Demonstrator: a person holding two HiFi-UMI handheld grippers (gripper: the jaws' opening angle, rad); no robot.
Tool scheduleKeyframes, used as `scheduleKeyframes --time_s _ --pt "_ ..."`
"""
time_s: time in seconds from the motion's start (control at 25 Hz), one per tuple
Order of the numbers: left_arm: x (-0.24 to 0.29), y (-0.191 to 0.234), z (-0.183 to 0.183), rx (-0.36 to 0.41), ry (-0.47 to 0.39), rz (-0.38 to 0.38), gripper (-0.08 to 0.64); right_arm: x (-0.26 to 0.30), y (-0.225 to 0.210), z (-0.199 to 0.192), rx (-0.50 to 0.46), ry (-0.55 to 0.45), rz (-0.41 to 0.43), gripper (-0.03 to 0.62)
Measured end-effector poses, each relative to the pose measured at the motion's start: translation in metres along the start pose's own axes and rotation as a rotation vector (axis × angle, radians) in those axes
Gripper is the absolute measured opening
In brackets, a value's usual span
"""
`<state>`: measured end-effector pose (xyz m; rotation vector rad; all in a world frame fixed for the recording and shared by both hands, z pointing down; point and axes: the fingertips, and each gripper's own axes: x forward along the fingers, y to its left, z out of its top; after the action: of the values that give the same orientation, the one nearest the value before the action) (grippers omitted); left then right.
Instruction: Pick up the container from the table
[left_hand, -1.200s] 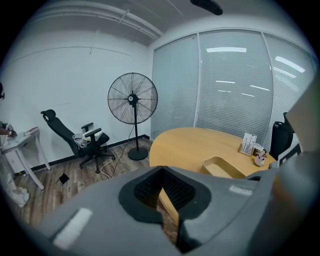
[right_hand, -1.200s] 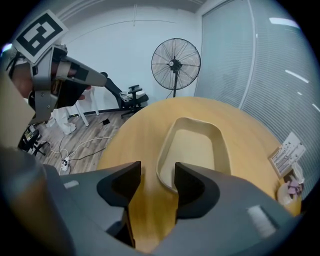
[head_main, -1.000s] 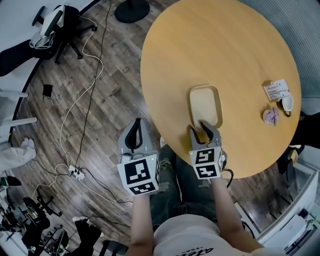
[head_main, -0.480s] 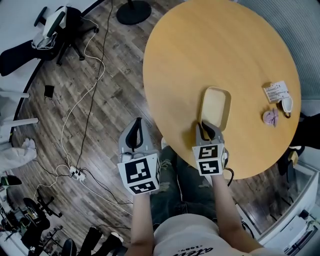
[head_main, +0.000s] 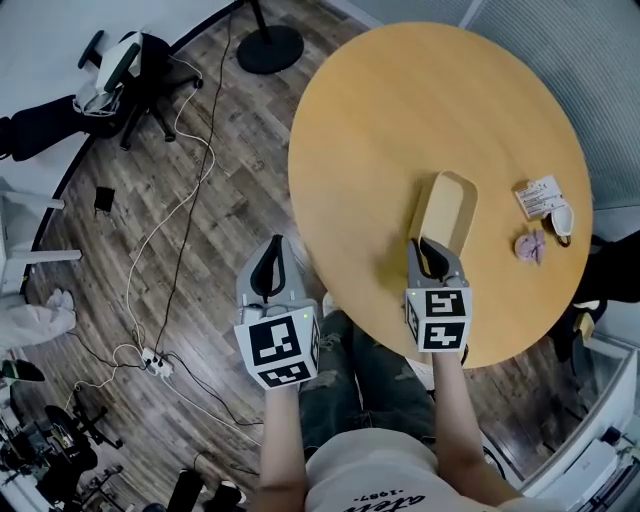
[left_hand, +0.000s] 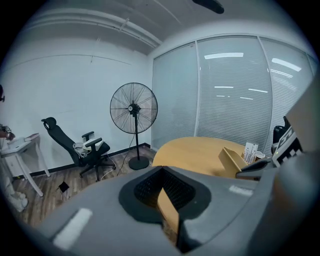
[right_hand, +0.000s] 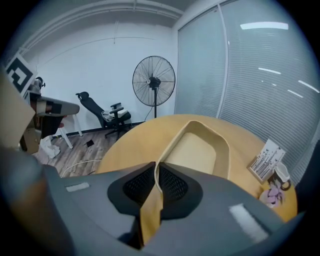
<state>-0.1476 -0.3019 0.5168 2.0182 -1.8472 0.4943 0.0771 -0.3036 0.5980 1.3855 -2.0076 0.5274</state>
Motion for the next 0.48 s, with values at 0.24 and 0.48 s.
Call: scheduleKeyframes --time_s 0.24,0.48 --pt "-0.003 0.001 0.034 0.020 -0.065 0.006 0.002 -0.022 -0.014 0.051 -0.007 -0.120 -0.026 0.051" --pt "-0.004 0.002 0.077 0.040 -0.142 0.009 0.002 -0.038 -0.024 0.102 -0.026 -0.225 -0.047 0.051"
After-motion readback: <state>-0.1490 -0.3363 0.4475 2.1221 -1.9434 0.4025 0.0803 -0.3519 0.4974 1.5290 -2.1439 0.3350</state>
